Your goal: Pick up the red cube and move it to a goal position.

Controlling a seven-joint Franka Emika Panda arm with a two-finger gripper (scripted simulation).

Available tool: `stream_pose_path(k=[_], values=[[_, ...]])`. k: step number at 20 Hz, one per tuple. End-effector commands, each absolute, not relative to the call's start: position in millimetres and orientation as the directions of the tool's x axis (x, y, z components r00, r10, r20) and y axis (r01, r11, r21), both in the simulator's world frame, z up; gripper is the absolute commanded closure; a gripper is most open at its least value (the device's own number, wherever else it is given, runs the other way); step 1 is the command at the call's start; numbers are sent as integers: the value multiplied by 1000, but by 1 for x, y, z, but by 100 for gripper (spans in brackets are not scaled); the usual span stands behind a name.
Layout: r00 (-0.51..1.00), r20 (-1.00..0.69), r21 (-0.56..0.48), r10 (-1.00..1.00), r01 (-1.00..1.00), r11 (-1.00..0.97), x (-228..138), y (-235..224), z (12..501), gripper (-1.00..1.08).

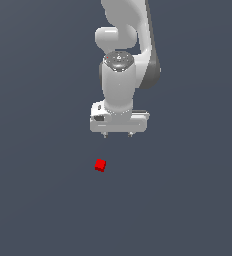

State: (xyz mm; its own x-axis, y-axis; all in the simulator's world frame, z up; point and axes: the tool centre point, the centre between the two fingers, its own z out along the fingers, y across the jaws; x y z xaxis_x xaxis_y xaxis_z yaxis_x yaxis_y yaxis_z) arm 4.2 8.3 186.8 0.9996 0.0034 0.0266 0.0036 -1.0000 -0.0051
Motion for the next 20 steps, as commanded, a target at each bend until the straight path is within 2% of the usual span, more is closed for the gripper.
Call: stream_pose_path(k=[1,10,20], values=[[1000,27,-5,3,4,-1000,4,8,187,-92],[999,23,-4,-31,-31,-1000,12,-1,166,-92],[989,13,-1,-146,-146,-989,36,-32,98,-92]])
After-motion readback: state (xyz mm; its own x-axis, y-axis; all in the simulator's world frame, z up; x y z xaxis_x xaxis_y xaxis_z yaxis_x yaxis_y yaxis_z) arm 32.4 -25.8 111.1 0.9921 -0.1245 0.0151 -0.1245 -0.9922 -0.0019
